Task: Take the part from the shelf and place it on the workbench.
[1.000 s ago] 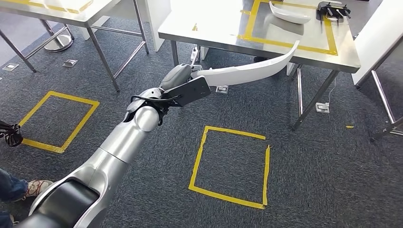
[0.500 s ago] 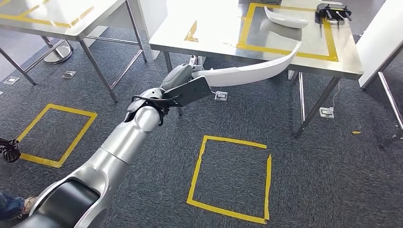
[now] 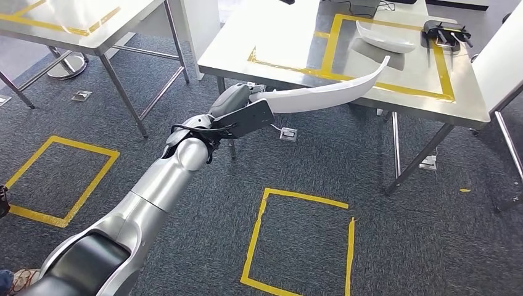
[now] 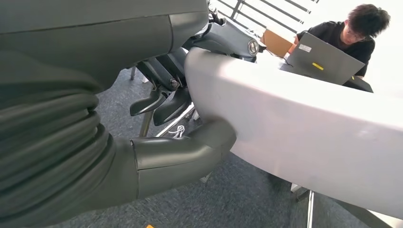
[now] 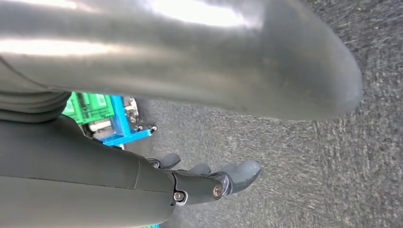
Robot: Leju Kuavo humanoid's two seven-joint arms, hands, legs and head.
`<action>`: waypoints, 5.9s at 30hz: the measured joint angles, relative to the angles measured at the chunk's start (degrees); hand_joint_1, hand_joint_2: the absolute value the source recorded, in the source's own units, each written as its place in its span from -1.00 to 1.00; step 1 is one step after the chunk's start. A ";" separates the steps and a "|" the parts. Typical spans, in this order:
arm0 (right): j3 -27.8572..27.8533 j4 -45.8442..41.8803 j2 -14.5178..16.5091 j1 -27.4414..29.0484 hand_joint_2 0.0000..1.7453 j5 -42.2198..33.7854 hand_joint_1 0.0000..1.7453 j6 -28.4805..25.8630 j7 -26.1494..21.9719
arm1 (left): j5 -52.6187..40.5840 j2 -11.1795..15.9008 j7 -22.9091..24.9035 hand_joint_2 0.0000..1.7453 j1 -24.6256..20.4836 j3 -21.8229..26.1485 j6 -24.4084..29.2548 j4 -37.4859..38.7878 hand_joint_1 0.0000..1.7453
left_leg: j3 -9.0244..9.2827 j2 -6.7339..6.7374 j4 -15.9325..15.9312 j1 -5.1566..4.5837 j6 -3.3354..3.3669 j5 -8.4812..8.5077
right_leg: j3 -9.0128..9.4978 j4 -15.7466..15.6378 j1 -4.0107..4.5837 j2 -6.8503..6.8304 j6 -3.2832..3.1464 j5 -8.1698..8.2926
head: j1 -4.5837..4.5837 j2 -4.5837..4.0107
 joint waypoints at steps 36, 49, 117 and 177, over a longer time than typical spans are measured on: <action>-0.01 0.00 0.27 0.96 -1.00 -0.39 -1.00 -0.57 -0.25 | -0.57 -2.30 -1.24 1.00 1.51 -0.49 -0.43 0.32 1.00 | 4.80 -0.19 0.05 -0.45 -0.89 -5.07 | 0.78 -14.91 -0.01 -0.48 -0.54 13.00 | 0.16 0.00; -0.02 0.00 0.04 0.87 -1.00 0.01 -1.00 -0.49 -0.09 | 0.06 -1.61 -0.72 1.00 -0.02 -0.61 -0.62 0.12 1.00 | -8.28 0.59 8.20 0.11 -3.02 -4.40 | 11.35 -16.29 -0.24 0.07 -2.73 5.55 | -0.20 0.00; 0.37 0.02 0.36 0.10 -1.00 1.43 -1.00 0.48 -1.63 | -2.58 3.62 -3.32 1.00 -10.28 11.11 6.52 27.32 -1.00 | -0.86 0.24 -1.93 0.48 -0.93 2.63 | 4.07 -12.29 -0.29 0.17 -0.40 7.11 | 0.43 0.00; 0.33 0.09 1.09 -0.06 -1.00 0.43 -1.00 0.03 -1.62 | -6.37 -1.00 -2.32 1.00 -10.63 10.51 7.32 26.98 -1.00 | 3.02 0.60 -0.14 0.03 -1.35 -2.47 | 0.23 -15.29 -1.20 -0.28 0.45 14.22 | -0.30 0.00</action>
